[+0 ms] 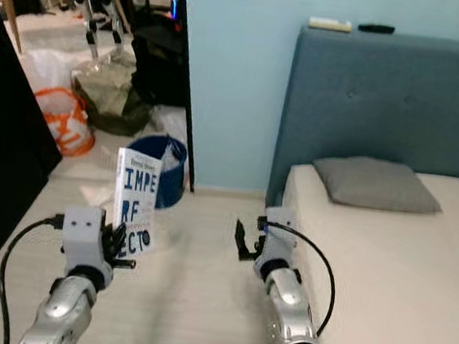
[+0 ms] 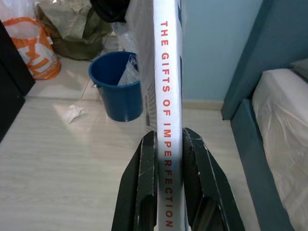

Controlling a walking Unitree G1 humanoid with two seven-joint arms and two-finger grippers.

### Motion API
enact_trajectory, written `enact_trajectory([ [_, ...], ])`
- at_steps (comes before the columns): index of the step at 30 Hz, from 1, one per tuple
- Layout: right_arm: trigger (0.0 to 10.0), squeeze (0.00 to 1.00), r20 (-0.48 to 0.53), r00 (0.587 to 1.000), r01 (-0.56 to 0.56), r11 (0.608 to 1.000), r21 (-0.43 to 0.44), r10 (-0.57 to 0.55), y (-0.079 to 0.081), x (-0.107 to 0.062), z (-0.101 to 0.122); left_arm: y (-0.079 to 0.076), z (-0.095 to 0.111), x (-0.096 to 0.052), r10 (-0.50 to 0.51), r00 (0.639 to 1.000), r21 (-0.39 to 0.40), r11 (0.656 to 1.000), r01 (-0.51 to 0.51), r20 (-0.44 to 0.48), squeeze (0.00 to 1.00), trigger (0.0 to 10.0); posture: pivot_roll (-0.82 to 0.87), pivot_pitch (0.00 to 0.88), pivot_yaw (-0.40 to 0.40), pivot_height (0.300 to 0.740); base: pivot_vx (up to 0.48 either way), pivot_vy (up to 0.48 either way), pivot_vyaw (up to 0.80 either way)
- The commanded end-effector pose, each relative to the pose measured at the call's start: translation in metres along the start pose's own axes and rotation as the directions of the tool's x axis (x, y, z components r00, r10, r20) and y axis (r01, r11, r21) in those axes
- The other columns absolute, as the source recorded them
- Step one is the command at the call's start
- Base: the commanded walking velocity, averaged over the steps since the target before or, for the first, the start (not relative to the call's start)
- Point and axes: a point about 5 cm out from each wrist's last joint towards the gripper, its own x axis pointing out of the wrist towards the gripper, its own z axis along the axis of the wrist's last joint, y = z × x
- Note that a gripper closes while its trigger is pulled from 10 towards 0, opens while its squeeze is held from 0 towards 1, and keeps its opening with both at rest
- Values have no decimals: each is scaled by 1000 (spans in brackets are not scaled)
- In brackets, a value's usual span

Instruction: Clean up the room

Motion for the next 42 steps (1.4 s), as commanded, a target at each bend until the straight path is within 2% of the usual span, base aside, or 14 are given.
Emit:
enact_trajectory([
  [1,10000,0,-11,1000,-14,1000,2,14,4,0,-3,5,3,-1,16,1000,6,1000,-16,24,0,10000,63,106,-4,740,386,0,0],
  [42,10000,0,-12,1000,-8,1000,9,8,6,1,-3,6,4,1,18,1000,7,1000,-18,22,0,10000,68,119,2,740,386,0,0],
])
